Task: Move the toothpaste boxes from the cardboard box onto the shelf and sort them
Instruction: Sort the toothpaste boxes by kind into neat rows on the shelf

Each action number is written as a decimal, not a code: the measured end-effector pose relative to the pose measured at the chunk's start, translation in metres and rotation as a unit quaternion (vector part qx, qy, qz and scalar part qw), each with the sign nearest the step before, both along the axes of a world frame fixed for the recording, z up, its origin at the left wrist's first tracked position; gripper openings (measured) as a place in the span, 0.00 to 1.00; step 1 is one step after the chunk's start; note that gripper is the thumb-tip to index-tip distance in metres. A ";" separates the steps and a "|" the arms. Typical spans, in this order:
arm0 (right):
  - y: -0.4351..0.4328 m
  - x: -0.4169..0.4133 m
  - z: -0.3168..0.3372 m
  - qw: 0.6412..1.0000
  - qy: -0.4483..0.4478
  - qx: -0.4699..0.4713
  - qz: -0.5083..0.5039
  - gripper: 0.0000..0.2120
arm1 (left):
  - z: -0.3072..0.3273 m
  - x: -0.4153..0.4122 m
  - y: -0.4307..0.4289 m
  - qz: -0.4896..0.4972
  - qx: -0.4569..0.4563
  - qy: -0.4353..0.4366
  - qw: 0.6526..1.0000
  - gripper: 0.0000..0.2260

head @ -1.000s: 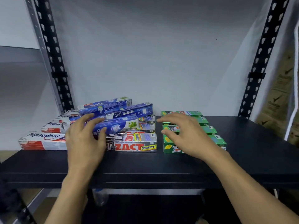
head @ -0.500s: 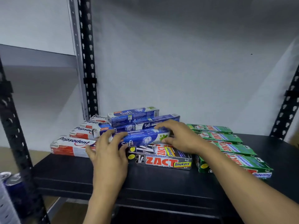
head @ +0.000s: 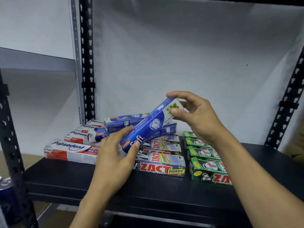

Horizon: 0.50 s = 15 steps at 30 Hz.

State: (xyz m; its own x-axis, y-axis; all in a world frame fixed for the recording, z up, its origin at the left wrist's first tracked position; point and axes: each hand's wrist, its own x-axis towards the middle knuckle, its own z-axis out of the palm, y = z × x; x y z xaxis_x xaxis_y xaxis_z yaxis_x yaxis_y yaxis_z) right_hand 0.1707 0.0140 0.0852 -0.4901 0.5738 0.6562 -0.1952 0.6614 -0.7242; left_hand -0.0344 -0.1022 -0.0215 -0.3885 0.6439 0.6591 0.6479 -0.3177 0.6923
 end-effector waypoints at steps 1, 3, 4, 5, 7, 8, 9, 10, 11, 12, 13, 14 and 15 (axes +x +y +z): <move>-0.004 0.003 0.008 1.000 0.011 0.009 0.009 0.19 | 0.007 0.005 0.001 -0.037 -0.013 -0.021 0.999 0.21; -0.010 0.010 0.023 1.000 0.014 0.027 0.002 0.19 | 0.021 0.018 0.004 -0.077 -0.042 -0.023 0.996 0.24; -0.012 0.013 0.028 0.999 0.017 0.030 -0.006 0.18 | 0.028 0.024 0.007 -0.093 -0.056 -0.017 0.994 0.25; -0.012 0.017 0.031 0.999 0.027 0.028 -0.013 0.18 | 0.033 0.030 0.011 -0.118 -0.069 -0.025 0.990 0.26; -0.011 0.026 0.031 0.998 0.054 0.006 -0.012 0.21 | 0.039 0.041 0.021 -0.197 -0.082 -0.103 0.972 0.25; -0.009 0.031 0.028 0.998 0.060 -0.010 -0.011 0.22 | 0.039 0.048 0.024 -0.247 -0.081 -0.168 0.951 0.24; -0.009 0.037 0.023 0.998 0.050 -0.015 -0.019 0.24 | 0.038 0.057 0.028 -0.296 -0.076 -0.237 0.922 0.23; -0.009 0.044 0.016 0.999 0.027 -0.009 -0.044 0.25 | 0.037 0.066 0.032 -0.340 -0.067 -0.296 0.890 0.21; -0.010 0.050 0.008 0.997 -0.006 0.002 -0.076 0.24 | 0.035 0.075 0.036 -0.379 -0.055 -0.340 0.859 0.19; -0.011 0.057 -0.002 0.994 -0.036 0.006 -0.104 0.24 | 0.034 0.085 0.039 -0.416 -0.043 -0.371 0.829 0.18; -0.013 0.063 -0.013 0.991 -0.057 -0.001 -0.121 0.23 | 0.034 0.093 0.041 -0.447 -0.034 -0.398 0.801 0.18; -0.016 0.067 -0.024 0.989 -0.071 -0.013 -0.126 0.23 | 0.036 0.101 0.043 -0.472 -0.026 -0.422 0.774 0.17; -0.018 0.071 -0.035 0.988 -0.081 -0.017 -0.128 0.24 | 0.038 0.107 0.045 -0.486 -0.021 -0.440 0.754 0.17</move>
State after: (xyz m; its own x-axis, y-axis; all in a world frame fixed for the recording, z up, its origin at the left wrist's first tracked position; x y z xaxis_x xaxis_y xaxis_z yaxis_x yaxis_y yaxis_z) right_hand 0.2422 -0.0042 0.0500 -0.4231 0.7122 0.5602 0.0947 0.6496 -0.7543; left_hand 0.0729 -0.0569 0.0164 0.0058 0.9199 0.3921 -0.5948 -0.3120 0.7408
